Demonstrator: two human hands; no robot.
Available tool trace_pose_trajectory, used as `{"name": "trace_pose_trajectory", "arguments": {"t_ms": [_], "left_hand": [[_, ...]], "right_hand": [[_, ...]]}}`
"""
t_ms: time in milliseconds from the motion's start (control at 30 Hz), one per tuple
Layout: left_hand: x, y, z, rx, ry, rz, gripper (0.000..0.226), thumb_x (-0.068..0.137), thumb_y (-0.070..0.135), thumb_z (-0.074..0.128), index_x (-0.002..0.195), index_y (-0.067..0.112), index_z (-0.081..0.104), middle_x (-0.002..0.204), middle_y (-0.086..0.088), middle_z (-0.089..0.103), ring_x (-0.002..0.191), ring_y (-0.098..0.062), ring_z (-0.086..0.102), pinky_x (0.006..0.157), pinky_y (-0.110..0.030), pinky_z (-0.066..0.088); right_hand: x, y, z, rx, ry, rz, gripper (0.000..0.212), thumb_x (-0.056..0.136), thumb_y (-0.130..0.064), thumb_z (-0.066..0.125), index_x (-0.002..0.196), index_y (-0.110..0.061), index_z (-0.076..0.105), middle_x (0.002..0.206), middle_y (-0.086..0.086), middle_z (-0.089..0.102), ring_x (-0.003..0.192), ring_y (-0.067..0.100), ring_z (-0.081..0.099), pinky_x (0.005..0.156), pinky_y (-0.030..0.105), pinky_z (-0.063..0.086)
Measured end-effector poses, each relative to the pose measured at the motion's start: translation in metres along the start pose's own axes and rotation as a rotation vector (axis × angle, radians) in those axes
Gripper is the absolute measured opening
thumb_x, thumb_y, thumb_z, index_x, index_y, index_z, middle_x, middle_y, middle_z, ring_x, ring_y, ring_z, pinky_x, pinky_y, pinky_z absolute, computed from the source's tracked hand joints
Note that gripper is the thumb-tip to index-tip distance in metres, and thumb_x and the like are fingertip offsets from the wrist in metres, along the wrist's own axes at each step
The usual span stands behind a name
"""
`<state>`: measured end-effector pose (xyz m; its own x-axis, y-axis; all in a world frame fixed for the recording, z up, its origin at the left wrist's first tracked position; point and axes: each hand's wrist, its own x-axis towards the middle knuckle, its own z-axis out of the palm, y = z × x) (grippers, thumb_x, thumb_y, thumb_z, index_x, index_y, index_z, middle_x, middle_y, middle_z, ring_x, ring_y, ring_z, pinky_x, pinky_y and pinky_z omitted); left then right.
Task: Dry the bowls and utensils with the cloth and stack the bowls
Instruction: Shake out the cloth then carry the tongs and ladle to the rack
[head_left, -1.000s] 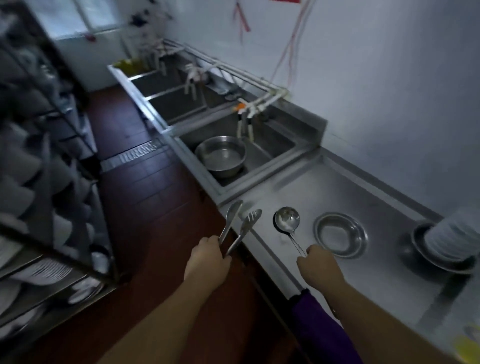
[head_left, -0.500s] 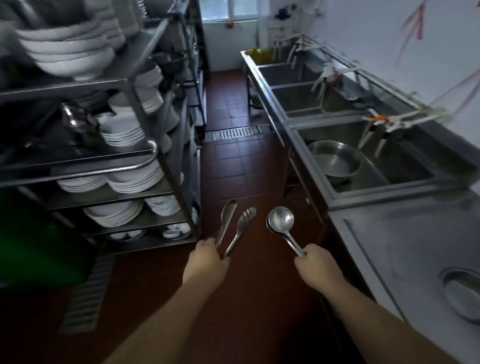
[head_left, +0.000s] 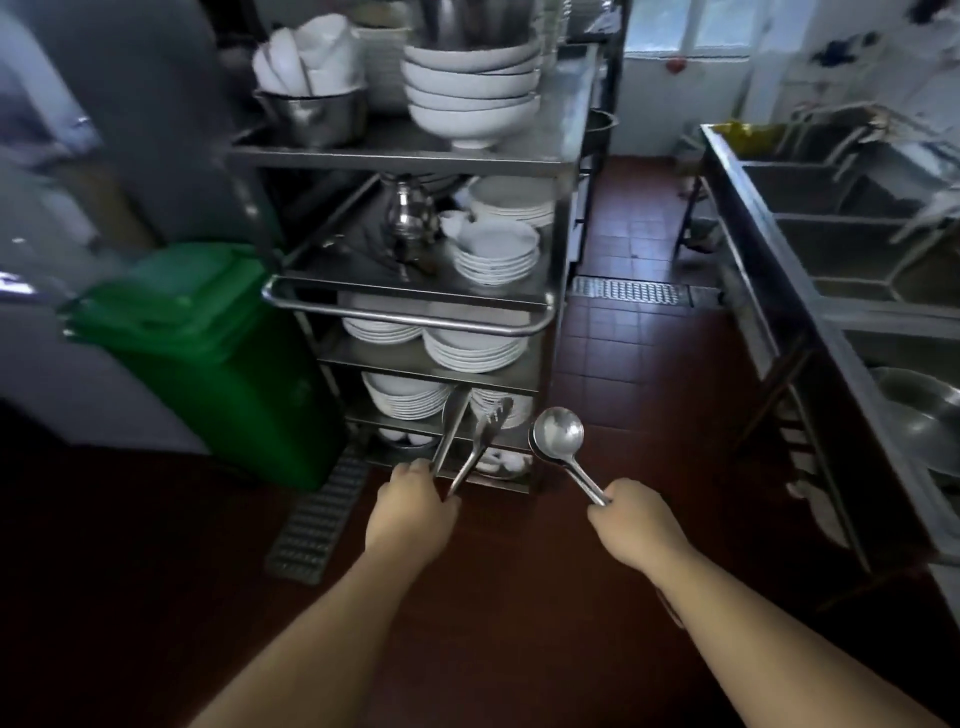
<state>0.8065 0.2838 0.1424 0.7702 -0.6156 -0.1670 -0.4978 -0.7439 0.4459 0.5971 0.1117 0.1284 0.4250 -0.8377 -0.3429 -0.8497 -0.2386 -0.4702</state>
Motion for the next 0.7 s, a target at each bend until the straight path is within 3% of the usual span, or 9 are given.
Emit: {"name": "trace_pose_trajectory", "arguments": {"t_ms": [200,333,500,600,700], "left_hand": [[0.055,-0.041,-0.035,-0.043,0.071,-0.140,0.051,0.089,0.042,0.074,0.131,0.018,0.060,0.124,-0.005,0.058,0.111,-0.032,0.064,0.094,-0.048,0.057],[0.101,-0.048,-0.057,-0.057,0.137,-0.213,0.045,0.088,0.045,0.070,0.126,0.022,0.061,0.116,-0.002,0.058,0.106,-0.030,0.063,0.090,-0.047,0.058],[0.154,-0.043,-0.090,-0.071,0.183,-0.329,0.042,0.087,0.046,0.068,0.122,0.023,0.062,0.112,0.000,0.058,0.099,-0.026,0.065,0.088,-0.047,0.061],[0.183,-0.042,-0.100,-0.090,0.223,-0.379,0.041,0.086,0.042,0.069,0.121,0.021,0.062,0.107,0.001,0.057,0.092,-0.024,0.065,0.082,-0.045,0.062],[0.209,-0.042,-0.107,-0.096,0.230,-0.419,0.043,0.087,0.043,0.069,0.123,0.021,0.061,0.105,0.003,0.055,0.086,-0.019,0.064,0.075,-0.042,0.062]], "right_hand": [[0.069,-0.094,0.021,-0.094,-0.061,-0.173,0.016,0.084,-0.030,0.059,0.078,-0.015,0.060,0.078,0.003,0.065,0.071,0.030,0.060,0.049,0.028,0.032],[0.122,-0.151,0.027,-0.092,-0.112,-0.286,0.020,0.087,-0.033,0.062,0.084,-0.014,0.061,0.086,0.007,0.063,0.078,0.030,0.057,0.064,0.031,0.040],[0.184,-0.217,0.016,-0.072,-0.149,-0.399,0.028,0.087,-0.029,0.058,0.067,-0.021,0.040,0.070,-0.001,0.054,0.063,0.023,0.053,0.049,0.031,0.031],[0.223,-0.255,0.008,-0.051,-0.157,-0.462,0.030,0.089,-0.027,0.060,0.065,-0.023,0.041,0.064,-0.004,0.050,0.055,0.017,0.046,0.046,0.029,0.028],[0.256,-0.283,0.003,-0.077,-0.146,-0.499,0.027,0.091,-0.028,0.061,0.069,-0.020,0.048,0.068,-0.003,0.057,0.058,0.015,0.053,0.045,0.027,0.031]]}}
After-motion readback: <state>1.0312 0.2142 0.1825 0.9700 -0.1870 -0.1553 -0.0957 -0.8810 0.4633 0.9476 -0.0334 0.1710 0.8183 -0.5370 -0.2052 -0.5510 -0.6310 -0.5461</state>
